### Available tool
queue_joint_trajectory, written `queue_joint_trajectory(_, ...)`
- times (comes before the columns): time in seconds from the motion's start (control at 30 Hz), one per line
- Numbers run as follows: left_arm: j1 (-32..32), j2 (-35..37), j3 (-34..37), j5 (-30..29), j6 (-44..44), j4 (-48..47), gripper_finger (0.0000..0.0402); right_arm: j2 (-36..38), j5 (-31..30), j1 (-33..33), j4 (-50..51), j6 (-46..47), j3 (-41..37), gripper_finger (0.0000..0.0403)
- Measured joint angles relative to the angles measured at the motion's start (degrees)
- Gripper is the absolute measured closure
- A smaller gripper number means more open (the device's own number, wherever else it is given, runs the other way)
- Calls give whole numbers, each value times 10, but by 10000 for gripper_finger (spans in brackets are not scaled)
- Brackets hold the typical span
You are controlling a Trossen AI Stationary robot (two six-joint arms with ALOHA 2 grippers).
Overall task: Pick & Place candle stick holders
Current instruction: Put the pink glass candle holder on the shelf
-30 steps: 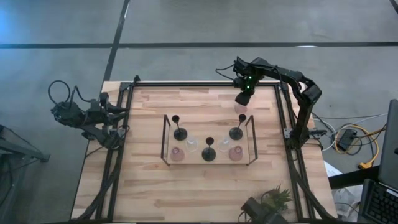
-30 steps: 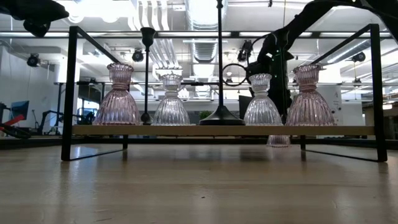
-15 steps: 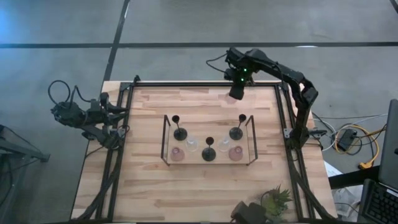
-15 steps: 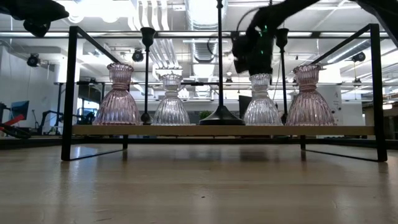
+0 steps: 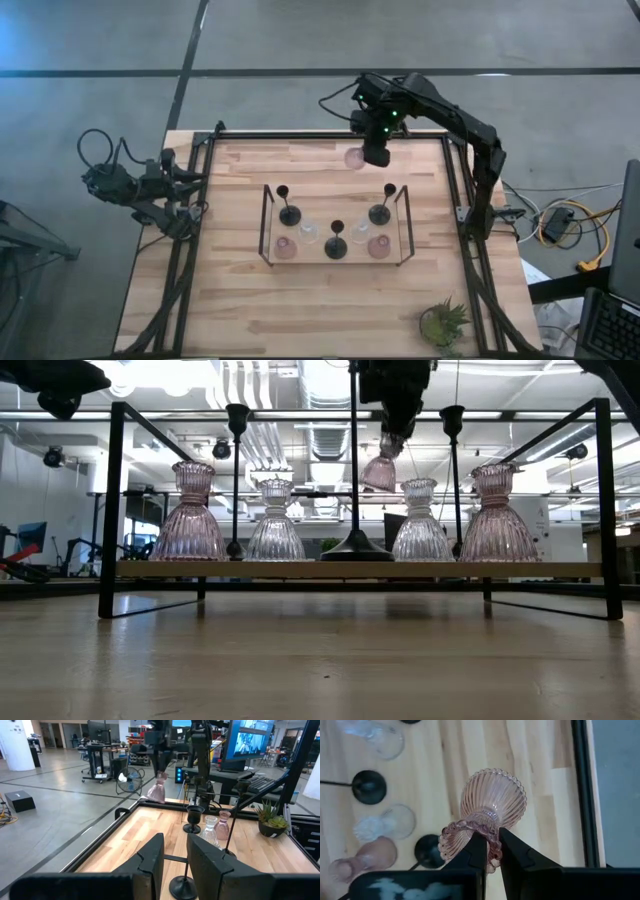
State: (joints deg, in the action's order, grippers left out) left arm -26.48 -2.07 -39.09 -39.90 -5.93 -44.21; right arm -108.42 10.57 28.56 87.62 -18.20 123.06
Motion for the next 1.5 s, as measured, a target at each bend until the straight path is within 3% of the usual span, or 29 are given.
queue_joint_trajectory(0.87, 0, 0, 0, 0, 0, 0, 313, 0, 0, -84, 24, 15, 16, 383)
queue_joint_trajectory(1.5, 0, 0, 0, 0, 0, 0, 312, 1, 0, -96, 24, 28, -7, 383)
